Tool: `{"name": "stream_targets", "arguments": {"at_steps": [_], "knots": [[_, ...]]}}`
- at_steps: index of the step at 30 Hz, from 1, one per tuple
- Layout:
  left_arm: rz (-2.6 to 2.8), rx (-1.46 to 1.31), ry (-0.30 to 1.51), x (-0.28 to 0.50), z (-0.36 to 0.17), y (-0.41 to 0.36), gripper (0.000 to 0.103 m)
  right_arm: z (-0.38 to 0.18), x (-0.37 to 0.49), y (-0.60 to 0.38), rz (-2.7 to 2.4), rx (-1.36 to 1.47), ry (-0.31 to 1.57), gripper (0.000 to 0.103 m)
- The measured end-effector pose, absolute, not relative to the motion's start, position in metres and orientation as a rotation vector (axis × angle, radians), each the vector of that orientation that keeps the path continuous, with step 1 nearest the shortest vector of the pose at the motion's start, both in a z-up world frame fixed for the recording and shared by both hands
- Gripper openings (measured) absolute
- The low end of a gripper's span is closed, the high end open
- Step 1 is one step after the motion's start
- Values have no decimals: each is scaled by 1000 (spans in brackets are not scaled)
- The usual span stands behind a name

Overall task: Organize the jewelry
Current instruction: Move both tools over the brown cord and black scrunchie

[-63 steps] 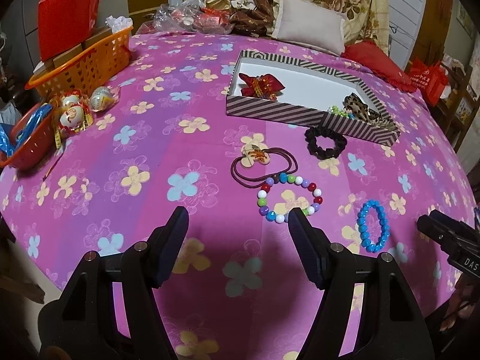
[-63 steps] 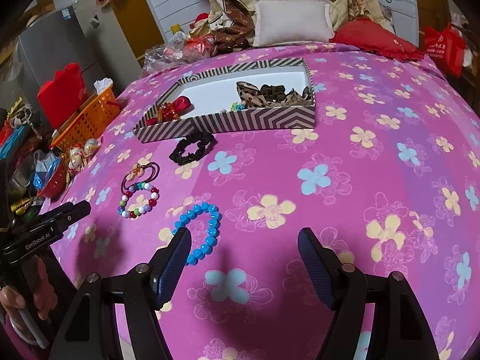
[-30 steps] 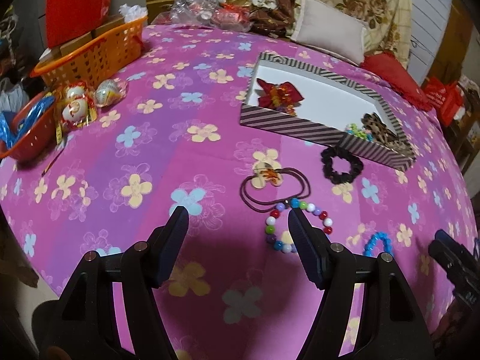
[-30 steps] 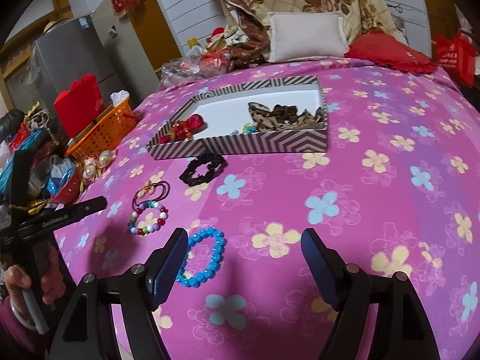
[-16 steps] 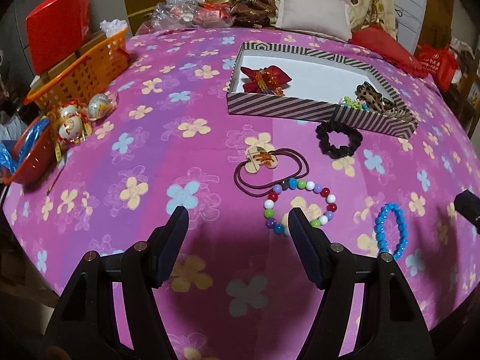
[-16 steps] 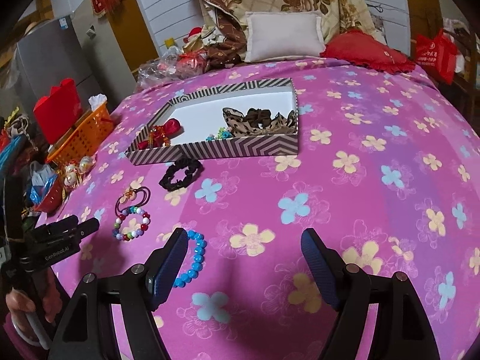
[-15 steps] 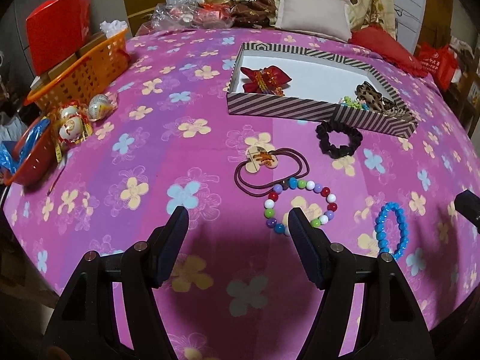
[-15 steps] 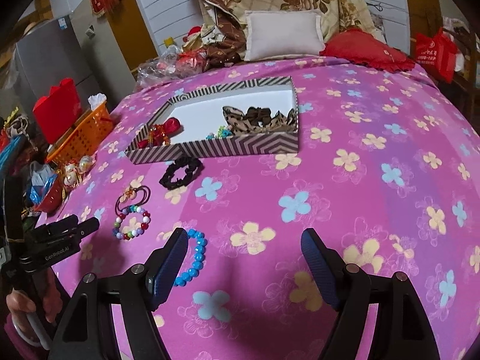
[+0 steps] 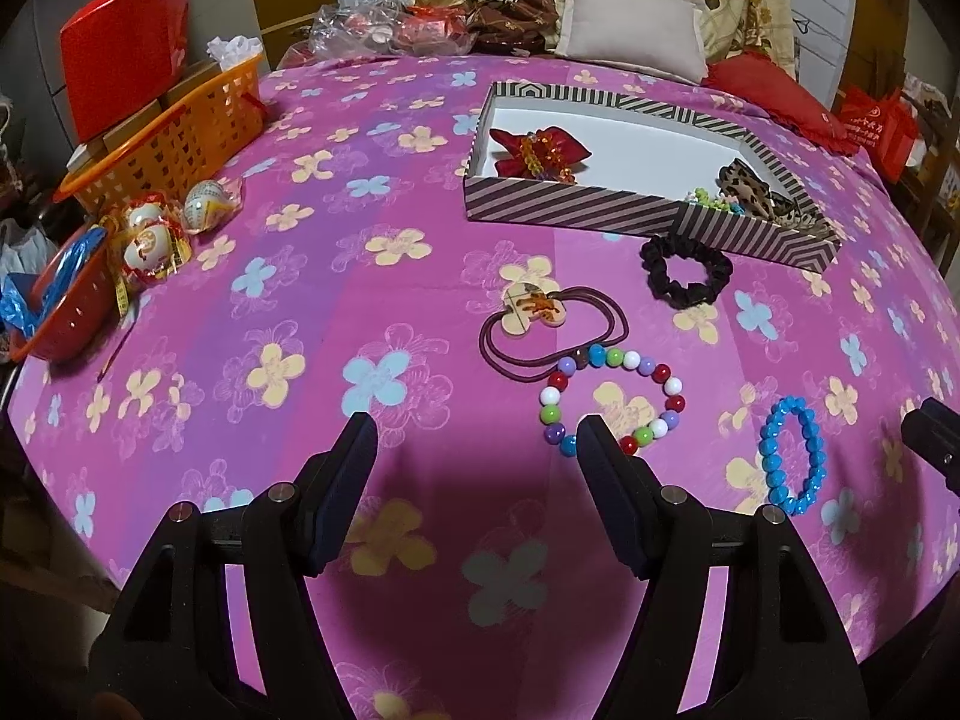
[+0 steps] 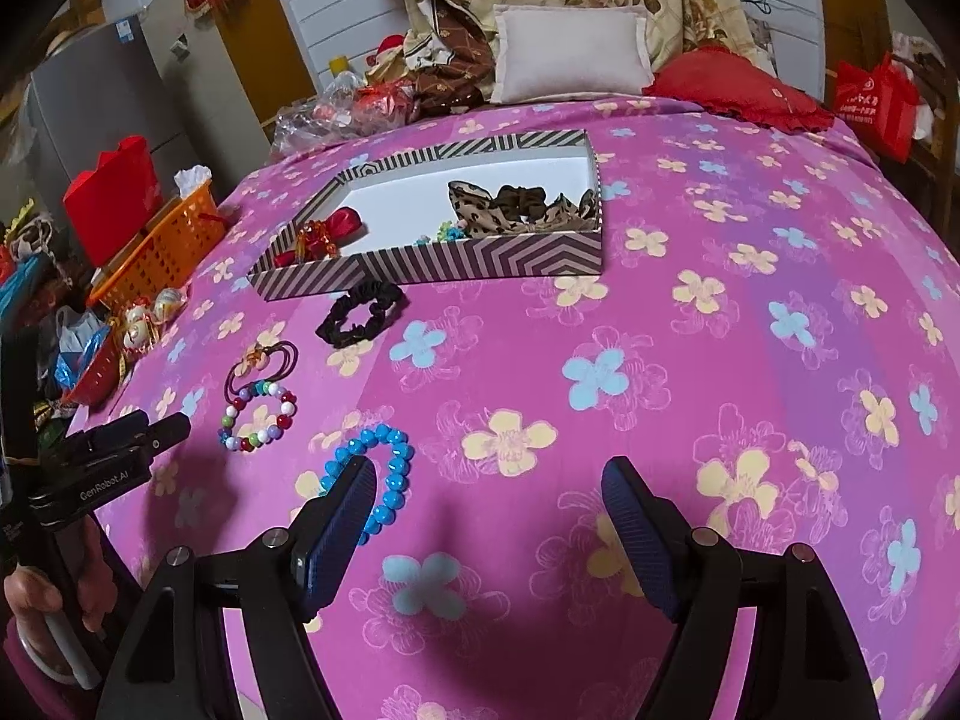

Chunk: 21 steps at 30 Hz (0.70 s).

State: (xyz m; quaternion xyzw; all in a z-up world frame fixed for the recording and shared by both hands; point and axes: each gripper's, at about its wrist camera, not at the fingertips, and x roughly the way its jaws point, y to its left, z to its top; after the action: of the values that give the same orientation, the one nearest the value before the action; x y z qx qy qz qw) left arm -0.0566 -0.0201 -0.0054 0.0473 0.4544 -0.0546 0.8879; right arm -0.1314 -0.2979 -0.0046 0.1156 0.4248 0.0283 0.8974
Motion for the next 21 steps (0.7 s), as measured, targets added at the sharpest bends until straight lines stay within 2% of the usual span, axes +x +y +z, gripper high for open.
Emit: {"name": "stream_targets", "arguments": {"at_steps": [21], "knots": [[-146, 19, 1007, -38, -14, -3, 69, -13, -125, -314, 39, 248, 898, 76]]}}
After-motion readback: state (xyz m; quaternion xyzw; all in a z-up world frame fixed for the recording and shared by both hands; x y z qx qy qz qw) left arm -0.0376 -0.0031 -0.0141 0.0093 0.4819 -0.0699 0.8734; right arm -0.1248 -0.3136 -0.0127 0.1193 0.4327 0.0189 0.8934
